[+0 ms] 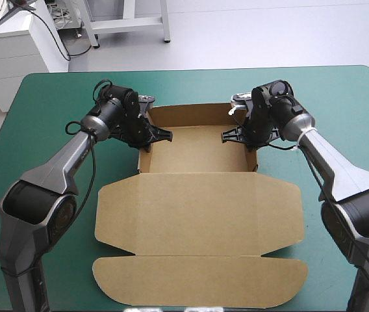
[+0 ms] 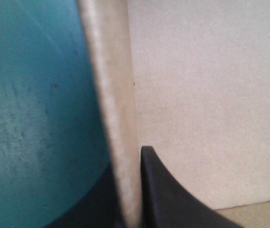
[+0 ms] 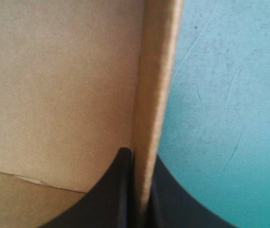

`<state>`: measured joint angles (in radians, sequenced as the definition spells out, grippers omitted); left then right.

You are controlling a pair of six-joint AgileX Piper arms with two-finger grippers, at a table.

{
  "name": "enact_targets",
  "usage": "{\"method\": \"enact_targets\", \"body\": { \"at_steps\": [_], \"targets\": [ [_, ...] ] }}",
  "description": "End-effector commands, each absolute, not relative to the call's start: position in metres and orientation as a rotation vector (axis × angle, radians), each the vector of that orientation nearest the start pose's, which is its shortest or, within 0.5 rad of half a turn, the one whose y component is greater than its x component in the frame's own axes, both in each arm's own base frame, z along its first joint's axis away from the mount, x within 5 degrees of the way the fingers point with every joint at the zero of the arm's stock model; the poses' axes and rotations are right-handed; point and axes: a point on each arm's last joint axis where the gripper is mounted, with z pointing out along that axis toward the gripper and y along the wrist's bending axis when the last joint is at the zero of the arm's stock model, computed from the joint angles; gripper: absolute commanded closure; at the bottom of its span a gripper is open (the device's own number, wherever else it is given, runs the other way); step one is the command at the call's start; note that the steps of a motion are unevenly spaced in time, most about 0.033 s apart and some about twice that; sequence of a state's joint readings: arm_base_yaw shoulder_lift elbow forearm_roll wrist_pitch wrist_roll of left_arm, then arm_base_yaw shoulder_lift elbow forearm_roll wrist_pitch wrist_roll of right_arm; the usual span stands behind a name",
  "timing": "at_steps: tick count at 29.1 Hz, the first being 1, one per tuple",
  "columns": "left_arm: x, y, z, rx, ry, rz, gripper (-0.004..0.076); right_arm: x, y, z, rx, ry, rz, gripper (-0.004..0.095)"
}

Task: Fold the box

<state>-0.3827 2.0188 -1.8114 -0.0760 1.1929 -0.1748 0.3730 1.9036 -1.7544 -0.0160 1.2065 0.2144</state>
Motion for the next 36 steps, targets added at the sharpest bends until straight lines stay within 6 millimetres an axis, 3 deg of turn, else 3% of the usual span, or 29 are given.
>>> {"method": "enact_targets", "body": {
  "at_steps": [1, 5, 8, 10, 13, 15, 18, 22, 25, 32, 36],
  "targets": [
    [0.394, -0.179, 0.282, 0.301, 2.837, -0.324, 0.0732, 0.378, 0.146, 0.329, -0.273, 2.688, 0.136, 0.0908],
    [0.396, -0.179, 0.285, 0.302, 2.823, -0.321, 0.0732, 0.378, 0.145, 0.329, -0.278, 2.685, 0.122, 0.0893],
    [0.396, -0.179, 0.29, 0.302, 2.812, -0.331, 0.0731, 0.379, 0.146, 0.328, -0.277, 2.687, 0.125, 0.0815],
    [0.396, -0.179, 0.293, 0.305, 2.811, -0.332, 0.0726, 0.379, 0.146, 0.326, -0.278, 2.691, 0.123, 0.0714],
    [0.396, -0.179, 0.297, 0.338, 2.804, -0.329, 0.0678, 0.381, 0.147, 0.322, -0.269, 2.702, 0.125, 0.0472],
    [0.396, -0.179, 0.299, 0.345, 2.803, -0.325, 0.062, 0.381, 0.147, 0.321, -0.263, 2.707, 0.124, 0.03],
    [0.396, -0.179, 0.3, 0.363, 2.797, -0.32, 0.0502, 0.381, 0.147, 0.321, -0.263, 2.707, 0.124, 0.0148],
    [0.397, -0.178, 0.3, 0.392, 2.784, -0.289, 0.0314, 0.382, 0.145, 0.321, -0.229, 2.704, 0.118, 0.0125],
    [0.398, -0.175, 0.306, 0.403, 2.776, -0.246, 0.0237, 0.385, 0.145, 0.322, -0.212, 2.683, 0.129, 0.0124],
    [0.401, -0.173, 0.352, 0.401, 2.652, -0.229, 0.0237, 0.391, 0.127, 0.334, -0.101, 2.668, 0.18, 0.0124],
    [0.391, -0.168, 0.401, 0.461, 2.49, -0.234, 0.0251, 0.383, 0.114, 0.363, -0.112, 2.671, 0.264, 0.0124]
  ]
}}
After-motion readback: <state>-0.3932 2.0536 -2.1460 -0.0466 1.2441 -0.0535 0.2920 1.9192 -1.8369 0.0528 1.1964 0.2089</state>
